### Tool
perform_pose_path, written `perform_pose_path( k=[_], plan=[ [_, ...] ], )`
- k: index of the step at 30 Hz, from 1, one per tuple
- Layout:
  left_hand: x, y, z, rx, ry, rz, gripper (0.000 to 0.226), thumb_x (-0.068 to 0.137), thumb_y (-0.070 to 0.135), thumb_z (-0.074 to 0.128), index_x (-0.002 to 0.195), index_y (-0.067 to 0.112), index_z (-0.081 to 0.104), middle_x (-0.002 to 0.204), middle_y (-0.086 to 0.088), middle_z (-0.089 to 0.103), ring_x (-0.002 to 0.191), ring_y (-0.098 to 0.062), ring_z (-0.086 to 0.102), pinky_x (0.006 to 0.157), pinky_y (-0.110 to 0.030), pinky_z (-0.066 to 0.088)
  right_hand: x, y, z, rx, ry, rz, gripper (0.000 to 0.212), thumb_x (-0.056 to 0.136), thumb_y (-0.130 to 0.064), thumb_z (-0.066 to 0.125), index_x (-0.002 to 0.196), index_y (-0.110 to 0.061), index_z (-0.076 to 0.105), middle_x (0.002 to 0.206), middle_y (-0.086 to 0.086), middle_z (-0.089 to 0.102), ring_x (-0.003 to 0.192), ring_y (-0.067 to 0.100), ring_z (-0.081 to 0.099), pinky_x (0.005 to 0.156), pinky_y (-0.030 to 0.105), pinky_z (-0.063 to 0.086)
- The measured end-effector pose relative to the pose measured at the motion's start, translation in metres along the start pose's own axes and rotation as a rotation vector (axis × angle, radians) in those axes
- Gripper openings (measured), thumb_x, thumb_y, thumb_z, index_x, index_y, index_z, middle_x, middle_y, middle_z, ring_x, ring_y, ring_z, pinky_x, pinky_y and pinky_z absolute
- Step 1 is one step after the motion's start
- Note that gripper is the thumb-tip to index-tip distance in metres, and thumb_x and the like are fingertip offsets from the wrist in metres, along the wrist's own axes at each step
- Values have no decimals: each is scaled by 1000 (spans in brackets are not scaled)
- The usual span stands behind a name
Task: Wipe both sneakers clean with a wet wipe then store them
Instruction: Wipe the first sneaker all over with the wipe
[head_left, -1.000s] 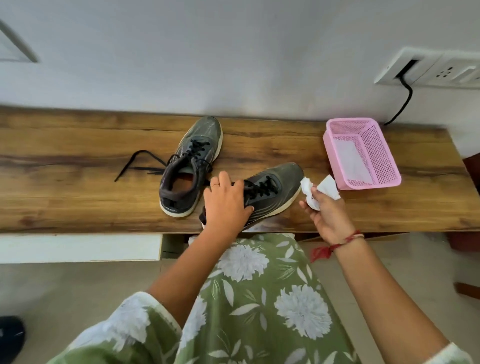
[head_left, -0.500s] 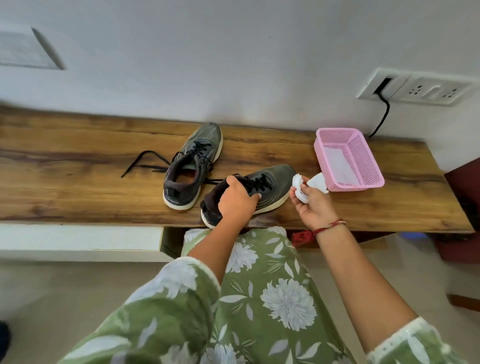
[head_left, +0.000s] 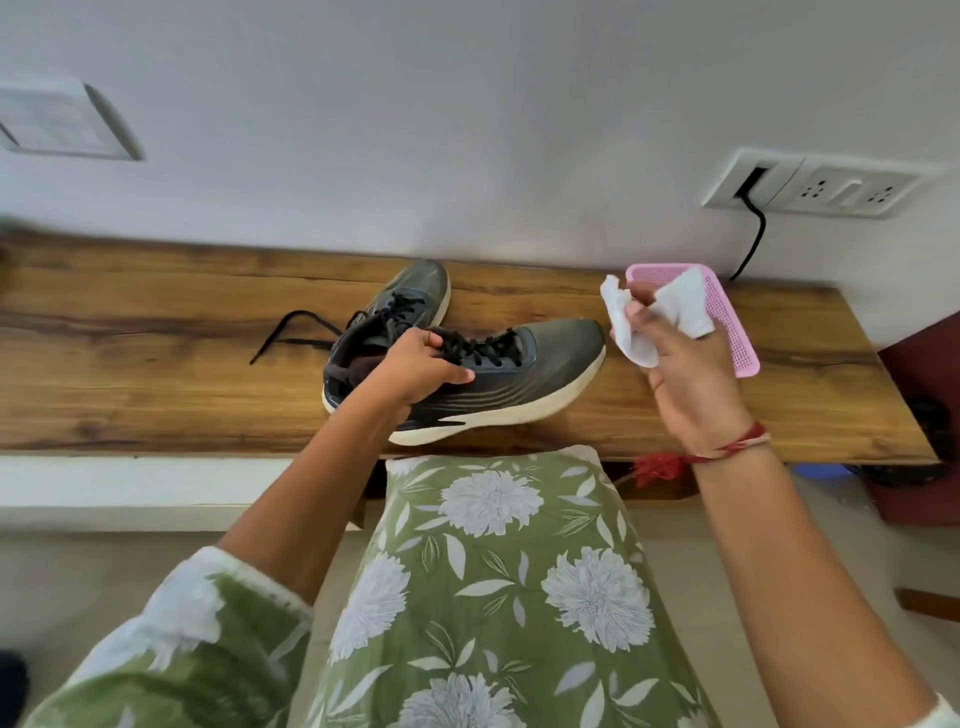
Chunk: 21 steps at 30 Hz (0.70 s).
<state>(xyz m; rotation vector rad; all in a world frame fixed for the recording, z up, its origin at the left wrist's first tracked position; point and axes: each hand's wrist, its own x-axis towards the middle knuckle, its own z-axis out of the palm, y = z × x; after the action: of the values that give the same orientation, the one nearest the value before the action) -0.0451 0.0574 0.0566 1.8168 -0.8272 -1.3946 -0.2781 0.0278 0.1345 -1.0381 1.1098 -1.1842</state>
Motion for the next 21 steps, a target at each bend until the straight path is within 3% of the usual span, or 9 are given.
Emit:
perform_pose_path(
  k=[2, 7, 9, 13, 17, 21],
  plan=[
    [-15, -3, -7, 29, -14, 54, 55, 74, 5, 78, 113, 10, 40, 116, -12, 59, 103, -23, 59, 83, -30, 48, -6, -18, -1, -159, -36, -88, 13, 85, -5, 65, 96, -13, 66, 88, 0, 69, 77, 10, 65, 63, 19, 50],
    [-36, -16, -8, 139, 34, 107, 75, 62, 55, 81, 111, 16, 38, 97, 1, 49, 87, -13, 52, 74, -29, 45, -14, -33, -14, -167, -61, -35, 21, 77, -3, 72, 65, -20, 74, 85, -1, 72, 99, 27, 65, 90, 39, 50],
    [-37, -21, -6, 190, 18, 135, 75, 57, 51, 85, 107, 18, 39, 95, -1, 51, 83, -14, 53, 74, -31, 47, -20, -30, -17, -164, -75, -14, 14, 78, -5, 72, 74, -18, 75, 102, 7, 71, 109, 26, 62, 95, 41, 47],
    [-37, -24, -6, 119, -136, 221, 56, 66, 23, 86, 98, 20, 40, 98, -14, 64, 81, -19, 65, 80, -41, 56, -37, -19, -24, -236, -58, 11, 17, 86, -6, 64, 84, -22, 70, 91, -5, 71, 98, 16, 64, 94, 38, 48],
    [-34, -15, -7, 86, -247, 260, 53, 75, 6, 77, 109, 14, 38, 96, -9, 65, 79, -13, 66, 66, -22, 55, -49, -8, -33, -281, -64, 90, 17, 91, -9, 58, 103, -20, 63, 101, -5, 67, 101, 12, 62, 91, 31, 47],
    [-34, -19, -4, 192, -401, 260, 69, 78, 4, 73, 133, 21, 34, 110, -10, 64, 98, -17, 66, 76, -23, 56, -56, 9, -27, -349, -97, 241, 17, 94, -10, 53, 102, -25, 57, 107, 4, 62, 97, 15, 59, 90, 38, 48]
  ],
)
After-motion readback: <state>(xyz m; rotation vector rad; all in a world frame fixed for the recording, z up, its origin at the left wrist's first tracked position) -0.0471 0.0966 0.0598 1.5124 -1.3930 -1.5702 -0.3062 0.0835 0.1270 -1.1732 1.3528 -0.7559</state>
